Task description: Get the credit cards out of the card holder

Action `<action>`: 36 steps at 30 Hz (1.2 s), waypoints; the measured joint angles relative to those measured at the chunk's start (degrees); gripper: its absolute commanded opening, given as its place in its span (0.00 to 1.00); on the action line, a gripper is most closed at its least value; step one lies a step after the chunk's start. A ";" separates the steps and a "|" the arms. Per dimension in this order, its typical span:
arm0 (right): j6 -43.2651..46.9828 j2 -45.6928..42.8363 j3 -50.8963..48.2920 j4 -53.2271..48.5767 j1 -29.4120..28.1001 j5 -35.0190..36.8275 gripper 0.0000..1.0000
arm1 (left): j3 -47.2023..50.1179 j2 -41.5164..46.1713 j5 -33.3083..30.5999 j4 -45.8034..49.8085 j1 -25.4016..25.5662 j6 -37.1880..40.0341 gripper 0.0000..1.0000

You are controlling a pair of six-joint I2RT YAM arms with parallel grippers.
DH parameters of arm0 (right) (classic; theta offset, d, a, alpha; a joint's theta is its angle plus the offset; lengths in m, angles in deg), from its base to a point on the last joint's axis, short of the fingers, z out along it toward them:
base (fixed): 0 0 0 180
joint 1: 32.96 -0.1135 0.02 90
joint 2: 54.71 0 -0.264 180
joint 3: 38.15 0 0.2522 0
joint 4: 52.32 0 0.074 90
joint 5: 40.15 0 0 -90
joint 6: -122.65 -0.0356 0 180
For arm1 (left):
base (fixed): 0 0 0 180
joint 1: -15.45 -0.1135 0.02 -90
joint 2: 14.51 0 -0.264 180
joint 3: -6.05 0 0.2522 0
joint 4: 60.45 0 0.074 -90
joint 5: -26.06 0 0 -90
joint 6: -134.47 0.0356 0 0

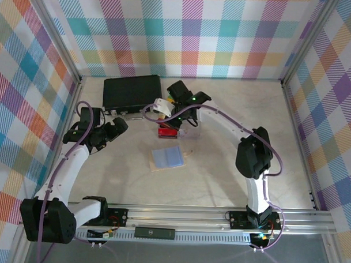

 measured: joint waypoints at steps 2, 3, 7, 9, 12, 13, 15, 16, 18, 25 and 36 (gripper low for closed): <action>1.66 2.38 2.58 -2.21 0.00 0.42 0.00 | 0.00 0.00 0.42 0.02 -0.35 0.09 1.00; 2.54 3.54 3.87 -3.39 0.00 0.55 0.00 | 0.00 0.00 0.63 0.02 -0.42 0.20 1.00; 5.25 6.73 7.43 -6.75 0.00 1.51 0.00 | 0.00 -0.02 1.27 0.04 -0.63 0.46 1.00; 6.14 8.20 9.33 -8.26 0.00 1.81 0.00 | 0.00 -0.09 1.51 0.04 -0.76 0.63 1.00; 7.21 9.68 10.91 -9.64 0.00 1.81 0.00 | 0.00 -0.50 1.81 0.02 -0.76 0.94 1.00; 7.45 10.03 11.30 -10.16 0.00 1.81 0.00 | 0.00 -0.68 1.97 0.02 -0.76 1.07 1.00; 8.24 10.64 11.82 -10.97 0.00 1.92 0.00 | 0.00 -1.01 2.14 0.04 -0.76 1.29 1.00; 8.55 10.95 12.13 -11.37 0.00 1.97 0.00 | 0.00 -1.11 2.14 0.04 -0.76 1.31 1.00; 9.01 11.56 12.48 -11.76 0.00 2.38 0.00 | 0.00 -1.31 2.19 0.02 -0.76 1.33 1.00; 10.99 13.88 14.25 -12.74 0.00 4.50 0.00 | 0.00 -2.49 3.02 0.02 -0.79 1.49 1.00; 12.63 16.72 17.09 -14.19 0.00 4.72 0.00 | 0.00 -3.04 3.63 0.02 -0.83 1.51 1.00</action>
